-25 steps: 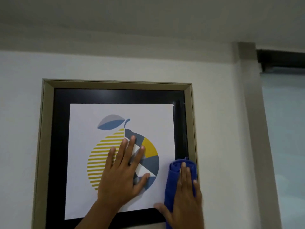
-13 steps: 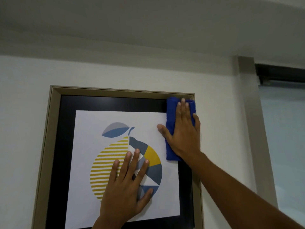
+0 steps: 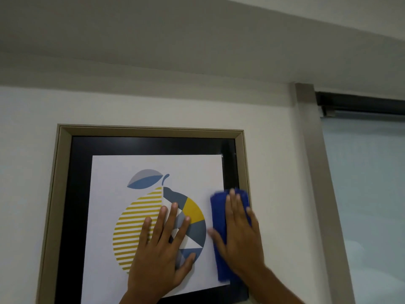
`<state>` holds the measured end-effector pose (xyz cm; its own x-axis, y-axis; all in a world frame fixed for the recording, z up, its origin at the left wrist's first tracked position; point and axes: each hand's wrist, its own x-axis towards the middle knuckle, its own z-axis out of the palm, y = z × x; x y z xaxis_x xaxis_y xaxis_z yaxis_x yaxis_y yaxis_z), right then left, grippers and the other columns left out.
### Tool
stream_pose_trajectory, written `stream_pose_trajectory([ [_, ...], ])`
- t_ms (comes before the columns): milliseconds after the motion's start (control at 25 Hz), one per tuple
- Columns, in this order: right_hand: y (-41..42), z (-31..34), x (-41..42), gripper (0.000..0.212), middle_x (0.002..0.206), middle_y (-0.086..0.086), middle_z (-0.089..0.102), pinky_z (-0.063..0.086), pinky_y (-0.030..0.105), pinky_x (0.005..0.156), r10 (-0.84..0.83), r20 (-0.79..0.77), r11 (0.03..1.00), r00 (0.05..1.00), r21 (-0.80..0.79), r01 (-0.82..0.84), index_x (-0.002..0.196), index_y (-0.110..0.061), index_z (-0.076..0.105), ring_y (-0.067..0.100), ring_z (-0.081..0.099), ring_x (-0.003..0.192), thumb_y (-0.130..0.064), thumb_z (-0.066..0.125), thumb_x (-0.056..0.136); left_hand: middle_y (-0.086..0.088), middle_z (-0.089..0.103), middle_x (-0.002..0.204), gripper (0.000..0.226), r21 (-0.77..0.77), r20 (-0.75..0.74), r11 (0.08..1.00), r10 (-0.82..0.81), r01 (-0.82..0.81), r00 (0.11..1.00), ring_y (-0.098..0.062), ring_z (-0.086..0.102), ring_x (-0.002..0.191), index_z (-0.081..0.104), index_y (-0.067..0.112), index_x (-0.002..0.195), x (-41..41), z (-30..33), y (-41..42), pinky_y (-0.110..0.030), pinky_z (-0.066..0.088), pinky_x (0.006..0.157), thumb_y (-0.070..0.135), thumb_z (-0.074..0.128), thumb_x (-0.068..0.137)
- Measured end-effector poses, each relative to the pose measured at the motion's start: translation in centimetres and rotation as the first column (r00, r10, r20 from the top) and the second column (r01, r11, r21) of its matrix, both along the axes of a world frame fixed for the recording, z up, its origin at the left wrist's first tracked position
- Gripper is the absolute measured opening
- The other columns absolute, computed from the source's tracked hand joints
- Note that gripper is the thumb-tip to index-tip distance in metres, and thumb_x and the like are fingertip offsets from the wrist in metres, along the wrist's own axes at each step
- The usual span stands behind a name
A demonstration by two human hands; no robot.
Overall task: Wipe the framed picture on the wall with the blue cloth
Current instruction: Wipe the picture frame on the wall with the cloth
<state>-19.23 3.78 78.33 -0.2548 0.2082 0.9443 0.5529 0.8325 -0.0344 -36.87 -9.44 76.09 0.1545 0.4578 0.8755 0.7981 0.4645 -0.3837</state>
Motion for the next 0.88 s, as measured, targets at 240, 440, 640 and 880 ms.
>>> stream_pose_trajectory([
  [240,-0.2,13.7,-2.5,0.066,0.164,0.005,0.009,0.008,0.038,0.121,0.017,-0.170,0.999,0.985,0.029,-0.013,0.156,-0.012,0.012,0.020,0.007,0.151,-0.047,0.028,0.102,-0.017,0.031,0.162,0.082,0.033,-0.032,0.999,-0.022,0.023,0.999,-0.039,0.025,0.149,0.043,0.020,0.151,-0.2,0.0,0.1,-0.058,0.020,0.117,0.075,0.034,0.091],
  [440,0.4,7.9,-2.2,0.063,0.160,0.002,0.025,0.020,0.037,0.119,0.147,-0.272,0.988,0.951,0.078,-0.130,0.154,-0.012,0.021,0.020,0.025,0.147,-0.038,0.040,0.100,-0.016,0.029,0.164,0.082,0.055,-0.058,0.998,-0.032,0.035,0.998,-0.038,0.021,0.152,0.040,0.022,0.154,-0.6,-0.3,0.4,-0.061,0.022,0.117,0.073,0.040,0.090],
  [640,0.0,-3.6,-1.1,0.070,0.156,0.001,0.032,0.025,0.035,0.115,0.095,-0.178,0.995,0.979,0.033,-0.090,0.155,-0.018,0.014,0.021,0.033,0.142,-0.043,0.039,0.096,-0.015,0.024,0.166,0.084,0.033,-0.025,0.999,-0.027,0.027,0.999,-0.038,0.019,0.154,0.033,0.022,0.156,-0.4,-0.2,0.2,-0.062,0.023,0.117,0.074,0.040,0.090],
  [880,0.4,5.2,-0.3,0.059,0.156,0.009,0.036,0.026,0.039,0.113,-0.003,-0.124,0.999,0.992,0.045,0.008,0.150,-0.006,0.033,0.025,0.037,0.142,-0.036,0.038,0.099,-0.014,0.024,0.166,0.082,0.027,-0.017,0.999,-0.034,0.034,0.999,-0.038,0.018,0.154,0.036,0.020,0.155,-0.2,-0.3,0.1,-0.060,0.021,0.118,0.073,0.036,0.092],
])
